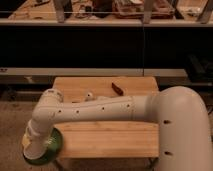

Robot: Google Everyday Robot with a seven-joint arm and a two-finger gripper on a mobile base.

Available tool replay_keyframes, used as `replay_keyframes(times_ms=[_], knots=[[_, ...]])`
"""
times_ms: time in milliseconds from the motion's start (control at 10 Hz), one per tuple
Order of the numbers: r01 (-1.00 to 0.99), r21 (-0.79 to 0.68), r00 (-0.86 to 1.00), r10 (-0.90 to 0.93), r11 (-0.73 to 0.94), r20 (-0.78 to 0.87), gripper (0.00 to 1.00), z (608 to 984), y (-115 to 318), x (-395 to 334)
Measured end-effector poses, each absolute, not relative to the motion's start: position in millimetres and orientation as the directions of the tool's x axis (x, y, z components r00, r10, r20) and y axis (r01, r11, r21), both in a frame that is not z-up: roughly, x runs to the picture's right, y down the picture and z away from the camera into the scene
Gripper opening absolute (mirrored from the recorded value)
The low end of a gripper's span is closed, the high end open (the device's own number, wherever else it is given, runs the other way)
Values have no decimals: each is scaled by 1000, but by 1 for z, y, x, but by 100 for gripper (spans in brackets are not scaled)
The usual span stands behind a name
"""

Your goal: Place the ceramic cup in the ceramic bowl

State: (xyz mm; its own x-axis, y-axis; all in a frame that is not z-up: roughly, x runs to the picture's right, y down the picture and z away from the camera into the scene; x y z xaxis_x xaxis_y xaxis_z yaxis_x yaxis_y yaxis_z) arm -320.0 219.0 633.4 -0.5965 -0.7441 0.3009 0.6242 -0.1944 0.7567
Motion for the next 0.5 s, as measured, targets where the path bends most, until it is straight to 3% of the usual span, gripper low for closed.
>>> replay_keyframes(times_ms=[500], knots=[[658,727,-592,-729,-194,342,80,635,224,-319]])
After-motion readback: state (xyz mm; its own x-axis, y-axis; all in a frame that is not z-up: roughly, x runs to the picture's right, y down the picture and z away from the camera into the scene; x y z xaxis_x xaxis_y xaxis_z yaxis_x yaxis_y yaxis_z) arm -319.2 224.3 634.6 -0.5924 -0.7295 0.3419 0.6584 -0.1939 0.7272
